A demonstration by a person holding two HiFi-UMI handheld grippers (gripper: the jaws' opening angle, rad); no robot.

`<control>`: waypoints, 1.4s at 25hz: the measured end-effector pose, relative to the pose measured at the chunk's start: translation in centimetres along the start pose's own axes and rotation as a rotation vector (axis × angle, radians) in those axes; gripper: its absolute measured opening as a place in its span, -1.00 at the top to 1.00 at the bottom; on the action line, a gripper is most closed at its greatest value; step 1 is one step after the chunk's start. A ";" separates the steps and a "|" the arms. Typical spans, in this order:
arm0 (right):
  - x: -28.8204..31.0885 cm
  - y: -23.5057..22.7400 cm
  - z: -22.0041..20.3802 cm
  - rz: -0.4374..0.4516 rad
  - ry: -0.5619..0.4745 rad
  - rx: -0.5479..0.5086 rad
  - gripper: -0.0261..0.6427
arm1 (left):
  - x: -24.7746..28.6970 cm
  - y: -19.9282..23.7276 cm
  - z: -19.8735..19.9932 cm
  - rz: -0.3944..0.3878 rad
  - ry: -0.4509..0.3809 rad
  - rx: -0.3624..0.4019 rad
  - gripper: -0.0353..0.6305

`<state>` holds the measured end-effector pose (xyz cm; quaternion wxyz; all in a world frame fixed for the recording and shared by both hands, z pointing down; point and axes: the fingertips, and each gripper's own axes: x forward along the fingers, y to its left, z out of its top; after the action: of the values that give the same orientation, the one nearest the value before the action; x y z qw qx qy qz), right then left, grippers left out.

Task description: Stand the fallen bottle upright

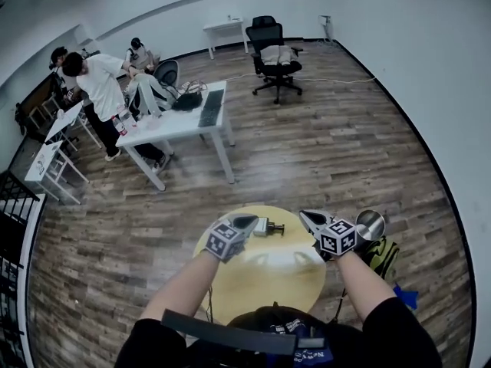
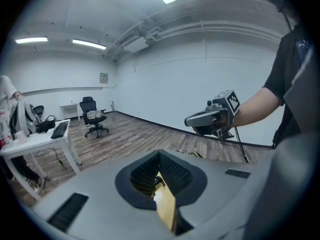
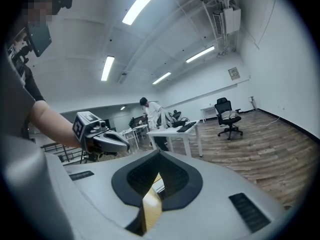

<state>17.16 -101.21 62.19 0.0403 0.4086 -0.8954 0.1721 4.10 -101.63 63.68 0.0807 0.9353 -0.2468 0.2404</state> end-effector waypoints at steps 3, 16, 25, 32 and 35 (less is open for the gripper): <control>1.1 -1.8 -0.9 -0.032 0.002 0.023 0.86 | 3.2 0.5 -0.6 -0.063 0.086 0.136 0.88; 2.5 -8.2 -5.9 -0.172 0.000 0.122 0.86 | 16.0 0.7 -10.5 -0.344 0.509 0.698 0.29; -0.5 -13.8 -8.6 -0.219 0.001 0.180 0.86 | 24.2 0.1 -14.1 -0.383 0.705 0.819 0.29; -3.6 -16.7 -10.7 -0.242 -0.022 0.218 0.86 | 28.5 0.1 -17.9 -0.365 0.863 0.877 0.29; -4.2 -17.5 -11.4 -0.252 -0.025 0.231 0.86 | 29.6 0.1 -18.8 -0.363 0.885 0.845 0.30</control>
<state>32.17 -104.91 76.79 0.0032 0.5216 -0.8118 0.2624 18.96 -109.19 94.53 -0.1611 0.7257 0.0885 0.6630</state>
